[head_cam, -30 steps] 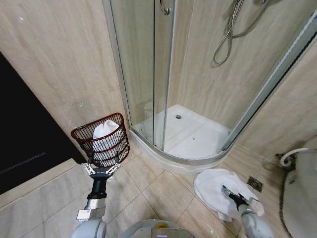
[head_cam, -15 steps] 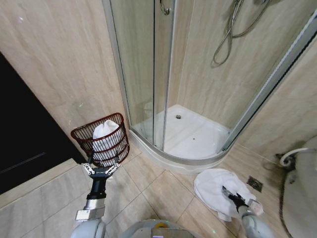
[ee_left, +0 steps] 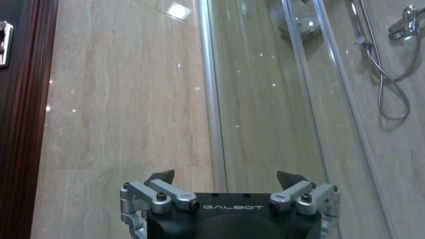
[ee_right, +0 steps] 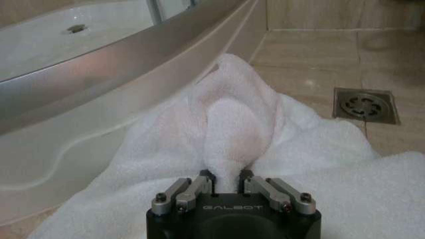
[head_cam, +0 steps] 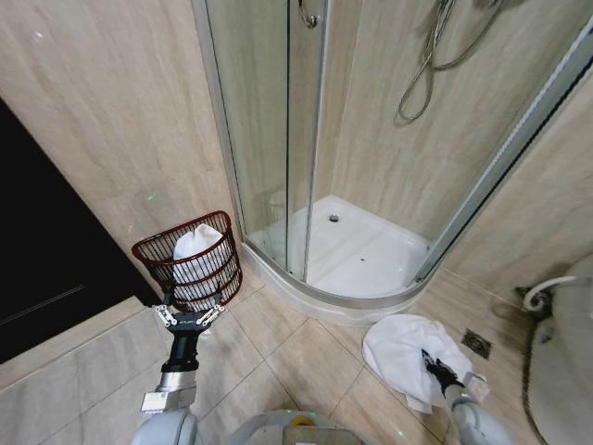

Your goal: Discard the used towel into the hamper.

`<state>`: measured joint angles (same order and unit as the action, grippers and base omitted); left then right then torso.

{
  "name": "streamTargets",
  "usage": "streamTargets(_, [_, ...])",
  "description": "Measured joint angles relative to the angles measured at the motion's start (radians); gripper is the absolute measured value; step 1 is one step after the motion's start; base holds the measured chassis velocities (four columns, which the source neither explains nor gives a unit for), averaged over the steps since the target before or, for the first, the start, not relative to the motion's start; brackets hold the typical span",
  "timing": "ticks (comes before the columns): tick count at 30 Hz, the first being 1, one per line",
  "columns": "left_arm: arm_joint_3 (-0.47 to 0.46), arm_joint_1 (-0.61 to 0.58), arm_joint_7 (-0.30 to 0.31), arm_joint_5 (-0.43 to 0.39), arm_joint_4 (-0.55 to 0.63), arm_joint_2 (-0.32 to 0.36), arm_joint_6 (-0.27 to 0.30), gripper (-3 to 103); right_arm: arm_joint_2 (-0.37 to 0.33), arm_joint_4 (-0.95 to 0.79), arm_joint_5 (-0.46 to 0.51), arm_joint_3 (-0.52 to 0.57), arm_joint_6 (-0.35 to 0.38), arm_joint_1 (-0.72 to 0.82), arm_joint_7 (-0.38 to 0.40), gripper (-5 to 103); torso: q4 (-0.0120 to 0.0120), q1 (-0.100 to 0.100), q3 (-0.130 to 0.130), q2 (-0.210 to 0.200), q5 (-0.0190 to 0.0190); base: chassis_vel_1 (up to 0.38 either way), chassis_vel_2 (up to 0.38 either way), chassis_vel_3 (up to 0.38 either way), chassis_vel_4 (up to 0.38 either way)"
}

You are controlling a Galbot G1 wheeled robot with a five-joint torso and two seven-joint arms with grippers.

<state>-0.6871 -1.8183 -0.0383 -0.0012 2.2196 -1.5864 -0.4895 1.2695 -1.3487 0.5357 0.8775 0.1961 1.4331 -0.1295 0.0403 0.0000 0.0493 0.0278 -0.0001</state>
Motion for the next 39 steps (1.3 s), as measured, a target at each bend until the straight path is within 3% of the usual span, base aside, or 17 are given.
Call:
streamTargets(2, [-0.001,0.0,0.0,-0.007,0.0,0.004,0.001,100,0.002,0.004,0.0,0.001,-0.004,0.0,-0.002,15,0.0,0.0,0.0,0.0,-0.0001,0.0,0.0,0.0,0.0])
streamTargets(6, [-0.003,0.001,-0.001,-0.012,0.003,0.008,0.003,100,0.005,0.0,0.008,0.001,-0.013,0.001,0.006,13,0.0001,0.0,0.0,0.0,0.0003,0.0,0.0,0.0,0.0])
streamTargets(9, [-0.002,0.004,-0.003,-0.018,0.008,0.013,0.009,100,0.014,-0.11,0.112,-0.011,0.002,0.028,0.101,13,0.0,0.0,0.0,0.0,0.0007,0.0,0.0,0.0,0.0])
streamTargets(12, [0.002,0.007,-0.005,-0.019,0.01,0.014,0.013,100,0.03,-0.195,0.146,-0.01,0.013,0.041,0.155,13,0.0001,0.0,0.0,0.0,0.0,0.0,0.0,0.0,0.0])
streamTargets(19, [0.006,0.009,-0.006,-0.024,0.016,0.018,0.016,100,0.069,-0.375,0.062,0.009,-0.048,0.106,0.184,13,0.0002,0.0,0.0,0.0,0.0001,0.0,0.0,0.0,0.0])
streamTargets(21, [0.005,0.009,-0.007,-0.033,0.017,0.022,0.016,100,0.088,-0.512,0.046,0.027,-0.064,0.168,0.192,13,0.0001,0.0,0.0,0.0,0.0001,0.0,0.0,0.0,0.0])
streamTargets(28, [0.015,0.015,-0.008,-0.039,0.022,0.021,0.025,100,0.117,-0.753,-0.039,0.074,-0.114,0.285,0.196,13,0.0,0.0,0.0,0.0,0.0003,0.0,0.0,0.0,0.0])
streamTargets(33, [0.019,0.021,-0.013,-0.039,0.022,0.017,0.03,100,0.134,-0.97,-0.061,0.113,-0.122,0.364,0.197,13,0.0,0.0,0.0,0.0,-0.0001,0.0,0.0,0.0,0.0])
streamTargets(39, [0.018,0.02,-0.018,-0.039,0.022,0.011,0.036,100,0.145,-1.112,-0.114,0.1,-0.132,0.405,0.193,13,0.0,0.0,0.0,0.0,-0.0001,0.0,0.0,0.0,0.0])
